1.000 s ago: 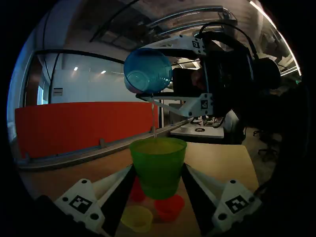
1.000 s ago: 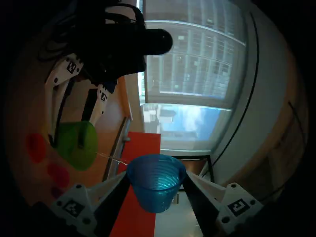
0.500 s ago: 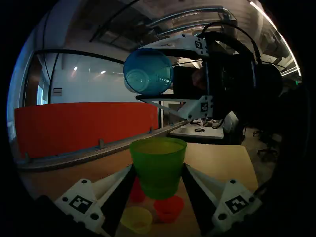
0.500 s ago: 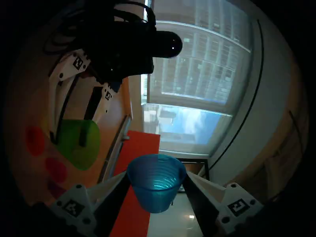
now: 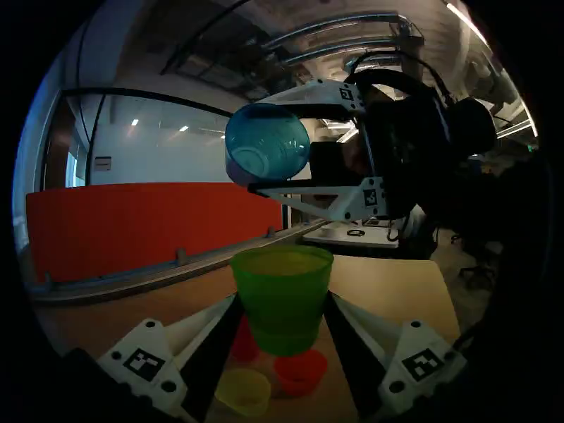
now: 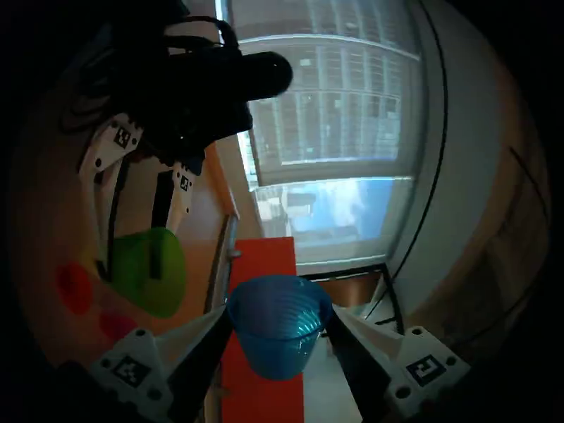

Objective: Pour water

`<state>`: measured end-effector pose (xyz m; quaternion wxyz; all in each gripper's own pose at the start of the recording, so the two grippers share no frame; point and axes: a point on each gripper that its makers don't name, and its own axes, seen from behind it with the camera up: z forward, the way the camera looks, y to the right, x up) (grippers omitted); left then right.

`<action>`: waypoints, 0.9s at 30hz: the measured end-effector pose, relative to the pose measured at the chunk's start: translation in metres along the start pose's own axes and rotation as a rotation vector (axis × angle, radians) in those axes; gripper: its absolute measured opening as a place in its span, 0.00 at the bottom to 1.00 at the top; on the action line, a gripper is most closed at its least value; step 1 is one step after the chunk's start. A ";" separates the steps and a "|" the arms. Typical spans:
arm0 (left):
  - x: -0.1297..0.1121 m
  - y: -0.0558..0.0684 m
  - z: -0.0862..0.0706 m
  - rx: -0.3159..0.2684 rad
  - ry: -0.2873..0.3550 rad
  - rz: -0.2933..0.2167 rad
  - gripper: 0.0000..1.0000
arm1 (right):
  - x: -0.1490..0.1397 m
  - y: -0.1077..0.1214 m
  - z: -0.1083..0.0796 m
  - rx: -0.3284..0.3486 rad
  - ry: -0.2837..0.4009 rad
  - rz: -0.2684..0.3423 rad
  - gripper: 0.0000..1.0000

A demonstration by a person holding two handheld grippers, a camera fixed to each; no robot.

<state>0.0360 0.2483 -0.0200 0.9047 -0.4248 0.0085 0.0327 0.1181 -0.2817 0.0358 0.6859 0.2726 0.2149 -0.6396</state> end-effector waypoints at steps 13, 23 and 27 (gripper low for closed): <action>0.000 -0.001 -0.005 0.004 -0.007 0.001 0.79 | -0.034 -0.016 -0.020 -0.014 -0.035 0.539 0.90; -0.001 -0.001 -0.008 -0.001 -0.028 0.017 0.79 | -0.066 -0.054 -0.033 0.053 -0.105 1.003 0.89; -0.002 -0.001 -0.009 0.000 -0.039 0.024 0.79 | -0.074 -0.069 -0.038 0.077 -0.119 1.150 0.90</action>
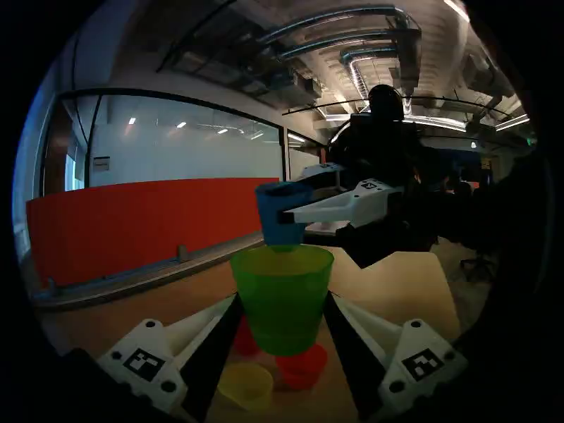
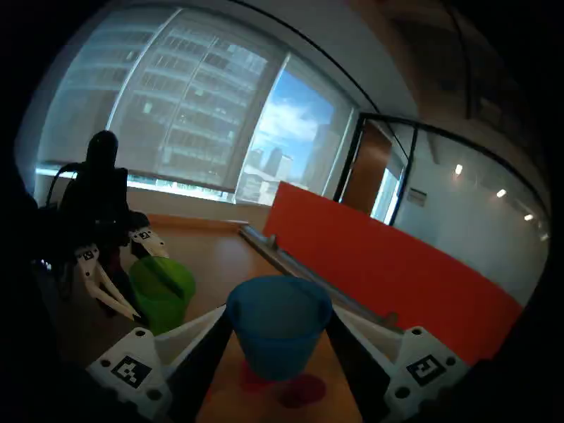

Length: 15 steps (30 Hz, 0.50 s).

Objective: Pour water

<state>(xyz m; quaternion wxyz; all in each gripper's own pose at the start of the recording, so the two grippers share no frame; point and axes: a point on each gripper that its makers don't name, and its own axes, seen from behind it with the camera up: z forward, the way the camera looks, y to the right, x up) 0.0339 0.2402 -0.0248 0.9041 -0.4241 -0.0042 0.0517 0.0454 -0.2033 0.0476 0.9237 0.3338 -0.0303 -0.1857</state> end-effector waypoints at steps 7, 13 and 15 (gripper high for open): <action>-0.003 -0.002 -0.003 0.000 -0.020 0.000 0.79 | -0.028 0.003 -0.003 0.031 -0.053 0.211 0.90; -0.013 -0.002 -0.004 -0.007 -0.055 0.005 0.79 | -0.048 0.010 -0.009 0.038 -0.089 0.293 0.90; -0.017 -0.002 -0.004 -0.009 -0.068 0.009 0.79 | -0.055 0.010 -0.011 0.041 -0.107 0.300 0.89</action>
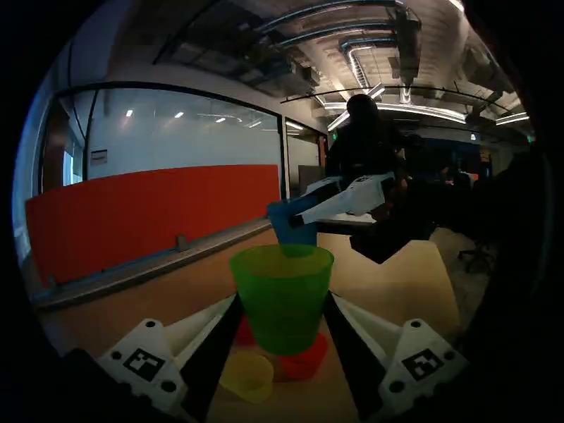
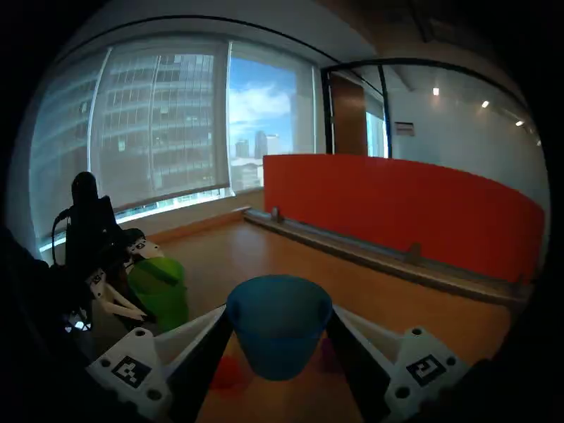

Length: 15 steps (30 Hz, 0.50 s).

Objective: Pour water

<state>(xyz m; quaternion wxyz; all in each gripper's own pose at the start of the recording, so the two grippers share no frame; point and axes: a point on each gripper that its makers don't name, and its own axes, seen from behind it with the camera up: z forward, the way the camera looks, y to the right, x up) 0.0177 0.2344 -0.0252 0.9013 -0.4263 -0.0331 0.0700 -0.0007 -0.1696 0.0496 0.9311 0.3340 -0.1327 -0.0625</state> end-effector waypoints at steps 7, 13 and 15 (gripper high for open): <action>-0.017 0.001 -0.001 -0.019 -0.056 -0.006 0.79 | -0.026 0.009 0.000 -0.009 -0.059 -0.005 0.89; -0.033 0.006 -0.002 -0.045 -0.109 -0.010 0.79 | -0.043 0.014 -0.001 -0.008 -0.089 0.003 0.89; -0.039 0.009 -0.003 -0.060 -0.128 -0.009 0.79 | -0.046 0.016 -0.001 -0.008 -0.096 0.007 0.89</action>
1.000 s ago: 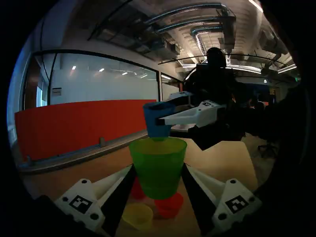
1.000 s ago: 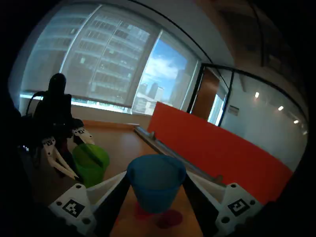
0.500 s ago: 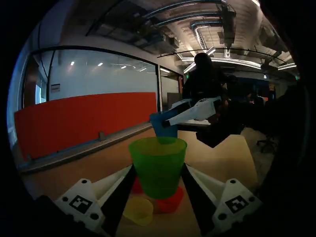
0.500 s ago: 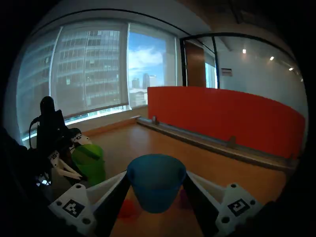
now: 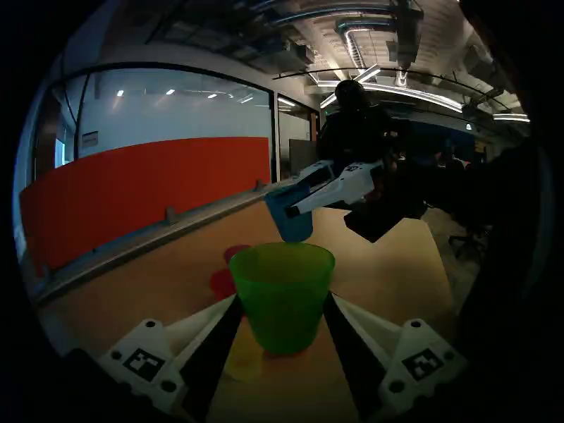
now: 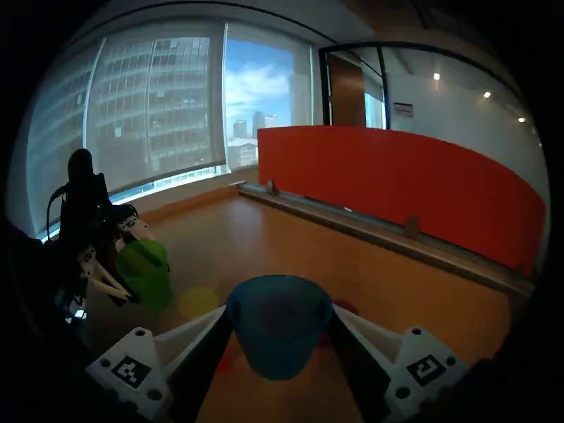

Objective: Pour water

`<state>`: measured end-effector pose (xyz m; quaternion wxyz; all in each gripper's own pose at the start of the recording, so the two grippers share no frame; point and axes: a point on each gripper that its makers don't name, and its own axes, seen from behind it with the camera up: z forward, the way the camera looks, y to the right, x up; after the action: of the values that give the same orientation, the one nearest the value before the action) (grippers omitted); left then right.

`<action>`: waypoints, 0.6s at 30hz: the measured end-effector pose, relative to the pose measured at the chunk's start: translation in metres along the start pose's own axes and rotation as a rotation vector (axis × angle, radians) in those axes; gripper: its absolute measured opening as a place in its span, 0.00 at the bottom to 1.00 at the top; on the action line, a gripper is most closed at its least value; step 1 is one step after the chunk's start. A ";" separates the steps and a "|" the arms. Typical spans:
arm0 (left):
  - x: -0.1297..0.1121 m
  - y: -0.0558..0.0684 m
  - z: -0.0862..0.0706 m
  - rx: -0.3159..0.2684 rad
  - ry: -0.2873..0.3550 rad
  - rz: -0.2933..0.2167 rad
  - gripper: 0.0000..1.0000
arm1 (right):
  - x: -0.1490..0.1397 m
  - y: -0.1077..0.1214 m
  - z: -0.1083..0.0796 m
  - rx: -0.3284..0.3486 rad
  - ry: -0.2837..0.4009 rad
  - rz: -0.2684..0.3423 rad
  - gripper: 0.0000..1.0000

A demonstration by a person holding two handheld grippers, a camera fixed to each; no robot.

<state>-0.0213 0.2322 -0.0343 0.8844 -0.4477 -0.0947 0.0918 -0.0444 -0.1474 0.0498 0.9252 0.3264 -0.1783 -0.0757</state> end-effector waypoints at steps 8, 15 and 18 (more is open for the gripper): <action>-0.027 0.009 0.004 -0.056 -0.069 -0.005 0.79 | -0.014 0.008 0.001 -0.003 -0.031 0.006 0.90; -0.047 0.016 0.005 -0.087 -0.115 -0.009 0.79 | -0.027 0.011 0.004 -0.008 -0.062 0.004 0.90; -0.058 0.020 0.005 -0.096 -0.142 -0.005 0.79 | -0.030 0.012 0.006 -0.009 -0.068 0.002 0.90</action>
<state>-0.0796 0.2335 -0.0524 0.8532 -0.4818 -0.1624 0.1166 -0.0741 -0.1332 0.0532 0.9201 0.3192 -0.2097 -0.0868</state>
